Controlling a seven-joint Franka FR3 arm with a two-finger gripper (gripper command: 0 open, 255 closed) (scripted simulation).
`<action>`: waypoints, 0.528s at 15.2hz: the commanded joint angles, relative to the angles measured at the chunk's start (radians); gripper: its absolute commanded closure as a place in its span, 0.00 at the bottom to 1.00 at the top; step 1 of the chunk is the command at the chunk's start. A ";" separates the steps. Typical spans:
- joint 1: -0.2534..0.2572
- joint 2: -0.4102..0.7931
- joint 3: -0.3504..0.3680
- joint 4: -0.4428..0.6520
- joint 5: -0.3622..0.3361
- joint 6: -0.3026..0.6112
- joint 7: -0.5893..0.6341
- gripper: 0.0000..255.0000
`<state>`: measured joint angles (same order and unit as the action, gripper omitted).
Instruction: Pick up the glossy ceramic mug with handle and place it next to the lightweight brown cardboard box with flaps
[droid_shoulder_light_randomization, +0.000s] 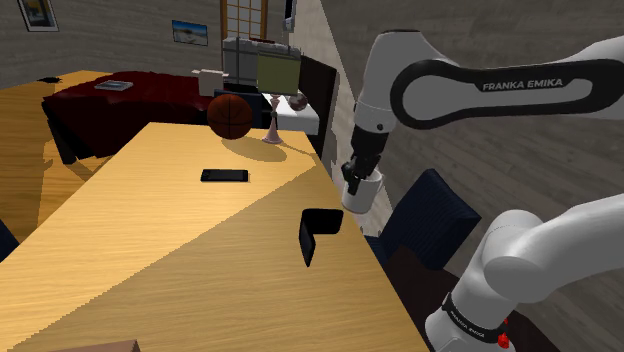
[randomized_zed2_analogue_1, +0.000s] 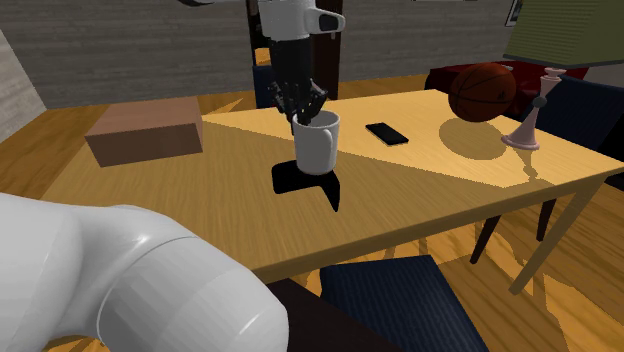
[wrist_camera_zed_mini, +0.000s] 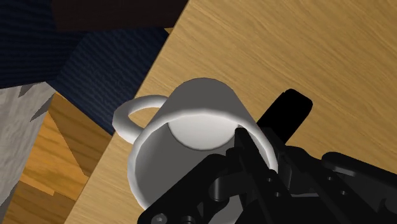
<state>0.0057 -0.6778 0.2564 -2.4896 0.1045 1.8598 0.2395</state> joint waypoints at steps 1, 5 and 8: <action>-0.001 -0.004 -0.005 0.023 -0.003 -0.028 -0.002 1.00; 0.017 -0.003 0.034 0.058 0.019 -0.060 0.046 1.00; 0.044 0.008 0.099 0.079 0.054 -0.065 0.121 1.00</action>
<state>0.0393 -0.6673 0.3338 -2.4129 0.1451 1.7979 0.3338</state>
